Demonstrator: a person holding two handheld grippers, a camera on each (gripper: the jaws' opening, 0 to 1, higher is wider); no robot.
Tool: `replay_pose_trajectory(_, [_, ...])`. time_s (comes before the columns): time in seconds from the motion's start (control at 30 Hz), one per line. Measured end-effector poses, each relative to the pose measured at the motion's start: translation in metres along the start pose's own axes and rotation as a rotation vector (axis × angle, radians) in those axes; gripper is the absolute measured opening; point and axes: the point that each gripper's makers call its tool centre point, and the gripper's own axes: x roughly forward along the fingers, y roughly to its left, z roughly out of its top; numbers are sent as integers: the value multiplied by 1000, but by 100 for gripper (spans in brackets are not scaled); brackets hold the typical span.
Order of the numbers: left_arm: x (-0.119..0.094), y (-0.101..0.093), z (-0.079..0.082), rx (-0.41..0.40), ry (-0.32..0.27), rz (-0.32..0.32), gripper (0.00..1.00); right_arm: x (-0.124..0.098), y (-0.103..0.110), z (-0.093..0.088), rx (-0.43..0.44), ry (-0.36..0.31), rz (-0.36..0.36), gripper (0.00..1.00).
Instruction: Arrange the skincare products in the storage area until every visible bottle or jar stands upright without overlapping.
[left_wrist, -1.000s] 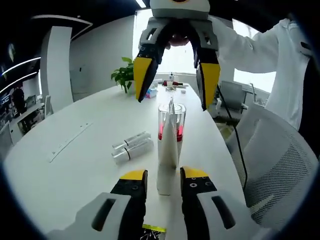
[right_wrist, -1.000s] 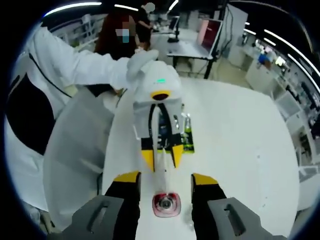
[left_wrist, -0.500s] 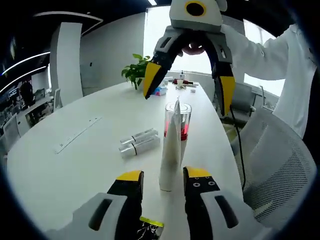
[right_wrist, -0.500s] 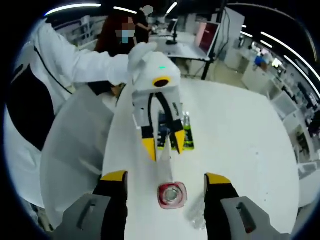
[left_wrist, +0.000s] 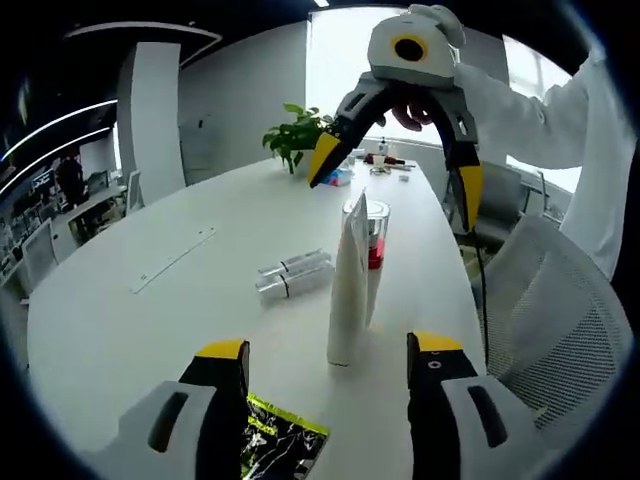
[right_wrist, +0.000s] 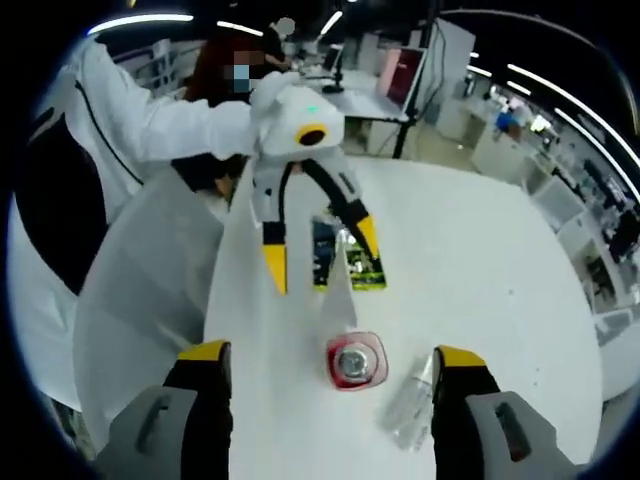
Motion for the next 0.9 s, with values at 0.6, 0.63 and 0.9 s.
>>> replay_pose_trajectory(0.6, [-32,2,-4,-21,-42,80,79,-2,12,-25,79,6,-36,99])
replay_pose_trajectory(0.63, [-33,1,-5,-19,-38,83,79,-2,14,-25,80,6,-36,99])
replay_pose_trajectory(0.9, [-48,22,-20,-6,-44,147,76,-1,24,-27,88,-6,-51,99])
